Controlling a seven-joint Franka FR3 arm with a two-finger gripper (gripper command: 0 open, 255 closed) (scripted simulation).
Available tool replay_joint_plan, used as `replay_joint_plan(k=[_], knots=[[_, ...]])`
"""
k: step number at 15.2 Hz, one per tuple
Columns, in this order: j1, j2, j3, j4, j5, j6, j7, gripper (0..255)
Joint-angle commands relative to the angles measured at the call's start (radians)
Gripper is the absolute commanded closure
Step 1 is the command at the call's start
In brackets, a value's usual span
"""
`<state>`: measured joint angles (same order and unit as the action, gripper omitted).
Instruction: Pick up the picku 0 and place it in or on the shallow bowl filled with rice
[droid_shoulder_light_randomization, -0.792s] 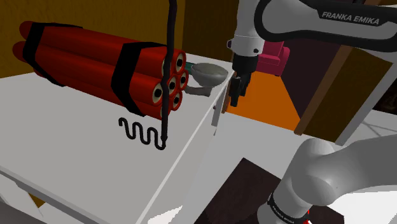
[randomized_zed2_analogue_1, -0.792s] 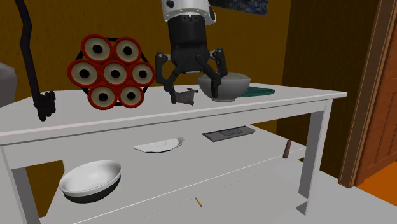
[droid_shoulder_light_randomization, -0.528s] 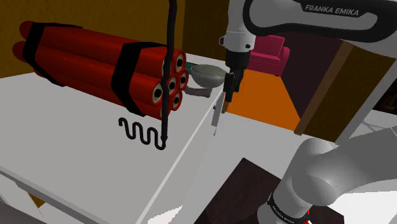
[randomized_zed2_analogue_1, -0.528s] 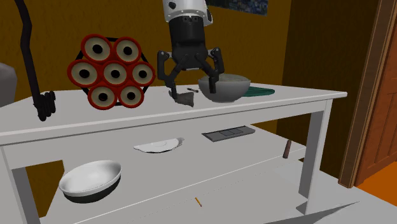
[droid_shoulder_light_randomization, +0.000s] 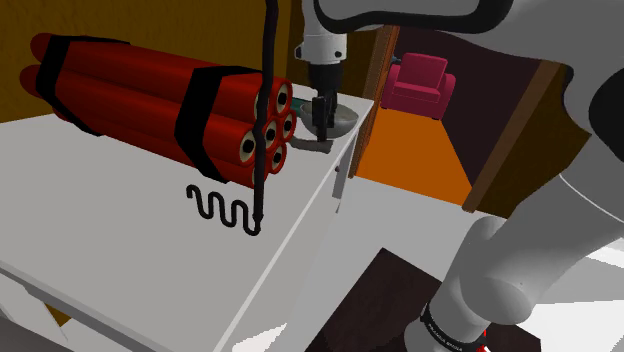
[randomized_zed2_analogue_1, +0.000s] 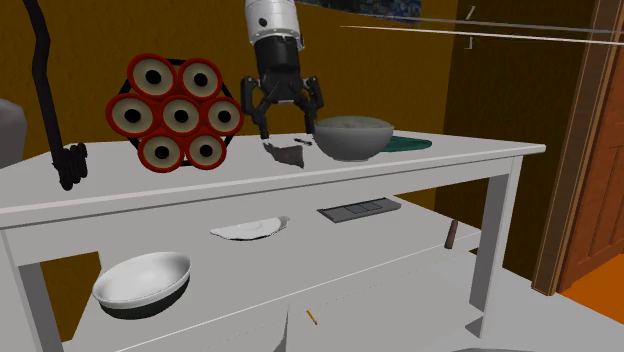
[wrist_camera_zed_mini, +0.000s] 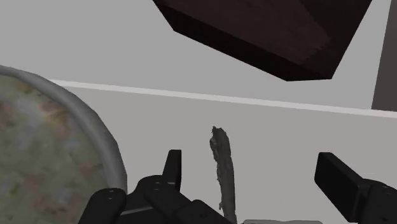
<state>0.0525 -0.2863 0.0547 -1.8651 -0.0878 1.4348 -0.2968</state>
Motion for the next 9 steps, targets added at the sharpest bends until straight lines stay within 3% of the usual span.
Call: replay_joint_plan(k=[1,4,9], knots=[[0.007,0.095,0.001,0.098,-0.007,-0.019,-0.048,0],[0.020,0.229,0.011,0.252,-0.017,-0.062,-0.104,0],[0.016,0.197,0.007,0.148,-0.015,0.010,-0.104,0]])
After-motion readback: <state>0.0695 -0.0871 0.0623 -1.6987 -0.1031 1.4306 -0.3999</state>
